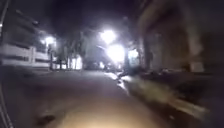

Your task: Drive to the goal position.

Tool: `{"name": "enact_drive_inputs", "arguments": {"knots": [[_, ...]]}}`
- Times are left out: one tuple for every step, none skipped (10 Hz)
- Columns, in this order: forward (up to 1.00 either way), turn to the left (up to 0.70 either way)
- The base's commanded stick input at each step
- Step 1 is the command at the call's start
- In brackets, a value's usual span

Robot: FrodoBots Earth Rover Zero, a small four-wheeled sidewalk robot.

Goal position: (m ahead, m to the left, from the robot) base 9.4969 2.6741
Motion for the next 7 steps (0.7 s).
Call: {"name": "enact_drive_inputs", "arguments": {"knots": [[0.7,0.0],[0.7,0.0],[0.7,0.0],[0.7,0.0],[0.7,0.0],[0.7,0.0],[0.7,0.0]]}}
